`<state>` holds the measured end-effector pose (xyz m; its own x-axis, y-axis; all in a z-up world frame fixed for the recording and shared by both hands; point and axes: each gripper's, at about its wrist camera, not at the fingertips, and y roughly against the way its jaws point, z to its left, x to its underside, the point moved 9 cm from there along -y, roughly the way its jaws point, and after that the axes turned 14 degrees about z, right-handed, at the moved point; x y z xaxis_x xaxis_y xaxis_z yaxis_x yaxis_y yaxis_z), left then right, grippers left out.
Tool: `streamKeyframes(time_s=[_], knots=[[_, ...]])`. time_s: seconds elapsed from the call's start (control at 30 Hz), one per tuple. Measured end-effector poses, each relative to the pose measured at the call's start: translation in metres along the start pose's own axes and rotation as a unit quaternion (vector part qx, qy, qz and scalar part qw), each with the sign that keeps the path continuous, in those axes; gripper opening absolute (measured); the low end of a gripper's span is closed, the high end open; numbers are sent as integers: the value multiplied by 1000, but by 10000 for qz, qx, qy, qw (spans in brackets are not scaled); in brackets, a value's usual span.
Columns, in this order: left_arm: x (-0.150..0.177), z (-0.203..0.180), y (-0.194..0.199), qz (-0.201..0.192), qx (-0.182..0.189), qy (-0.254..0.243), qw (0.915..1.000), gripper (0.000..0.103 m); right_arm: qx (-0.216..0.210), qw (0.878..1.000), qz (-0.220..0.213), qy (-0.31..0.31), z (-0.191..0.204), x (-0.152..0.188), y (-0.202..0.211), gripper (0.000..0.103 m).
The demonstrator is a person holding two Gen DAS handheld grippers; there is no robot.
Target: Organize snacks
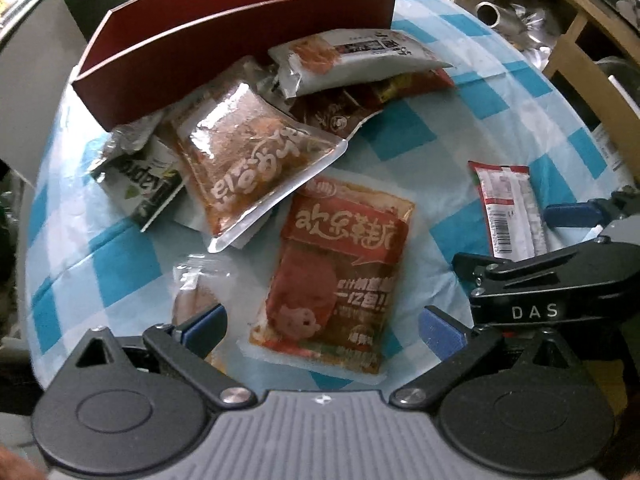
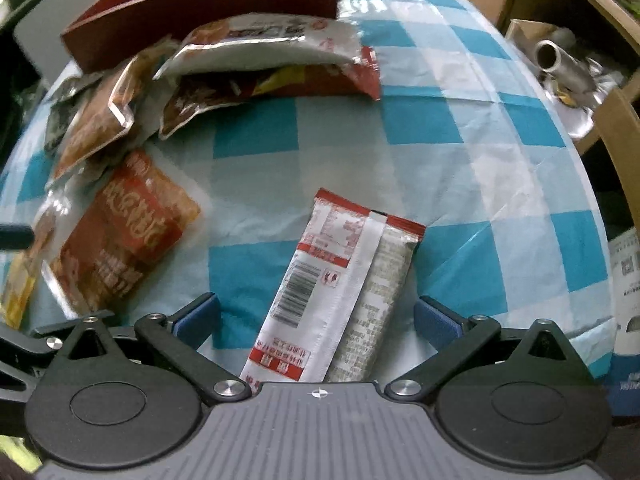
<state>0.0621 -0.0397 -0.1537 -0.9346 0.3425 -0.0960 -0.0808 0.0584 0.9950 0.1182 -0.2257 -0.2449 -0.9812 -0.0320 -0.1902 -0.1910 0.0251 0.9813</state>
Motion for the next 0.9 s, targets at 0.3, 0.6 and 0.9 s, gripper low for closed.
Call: streamKeyframes(time_s=[0.3,0.6,0.9], knots=[[-2,8,-6,-2,196,-12,9998,100,26,9995,-101,-291,-4,-7,-4,103],[-12,17,-15,82,-190,-204,9996,100,57,9996,-280,-54,3,1,5,103],[-18,13,-19,103,-232,-198,9995,100,66,9995,-272,158,2,-3,6,103]])
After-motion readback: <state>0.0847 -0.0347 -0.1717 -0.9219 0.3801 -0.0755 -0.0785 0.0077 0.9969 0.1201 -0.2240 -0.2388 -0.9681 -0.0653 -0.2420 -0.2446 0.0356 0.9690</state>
